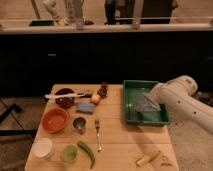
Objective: Place towel in tray
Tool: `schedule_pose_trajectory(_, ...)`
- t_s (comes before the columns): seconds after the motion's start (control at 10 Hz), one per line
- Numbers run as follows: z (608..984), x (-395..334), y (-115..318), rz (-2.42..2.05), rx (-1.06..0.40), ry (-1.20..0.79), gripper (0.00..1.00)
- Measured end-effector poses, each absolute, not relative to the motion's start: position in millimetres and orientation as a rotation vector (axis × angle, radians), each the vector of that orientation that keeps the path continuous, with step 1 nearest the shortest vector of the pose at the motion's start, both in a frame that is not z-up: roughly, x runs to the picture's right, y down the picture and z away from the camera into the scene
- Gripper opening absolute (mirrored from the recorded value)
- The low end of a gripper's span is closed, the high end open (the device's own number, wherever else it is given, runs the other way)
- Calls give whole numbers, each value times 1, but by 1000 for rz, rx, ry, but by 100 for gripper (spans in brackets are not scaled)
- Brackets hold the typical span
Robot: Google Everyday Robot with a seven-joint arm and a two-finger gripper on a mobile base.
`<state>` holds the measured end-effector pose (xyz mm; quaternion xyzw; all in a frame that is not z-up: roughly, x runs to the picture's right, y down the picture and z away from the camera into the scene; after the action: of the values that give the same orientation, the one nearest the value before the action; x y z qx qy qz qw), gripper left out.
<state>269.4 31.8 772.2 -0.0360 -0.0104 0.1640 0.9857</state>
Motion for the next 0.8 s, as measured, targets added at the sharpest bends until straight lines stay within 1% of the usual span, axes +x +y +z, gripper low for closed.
schedule_pose_trajectory(0.2,772,270,32,330,-73,-21,0)
schedule_pose_trajectory(0.3,772,270,32,330,-72,-20,3)
schedule_pose_trajectory(0.4,772,270,32,330,-72,-20,10)
schedule_pose_trajectory(0.5,772,270,32,330,-72,-20,21)
schedule_pose_trajectory(0.6,772,270,32,330,-72,-20,29)
schedule_pose_trajectory(0.7,772,270,32,330,-72,-20,38)
schedule_pose_trajectory(0.8,772,270,32,331,-72,-20,51)
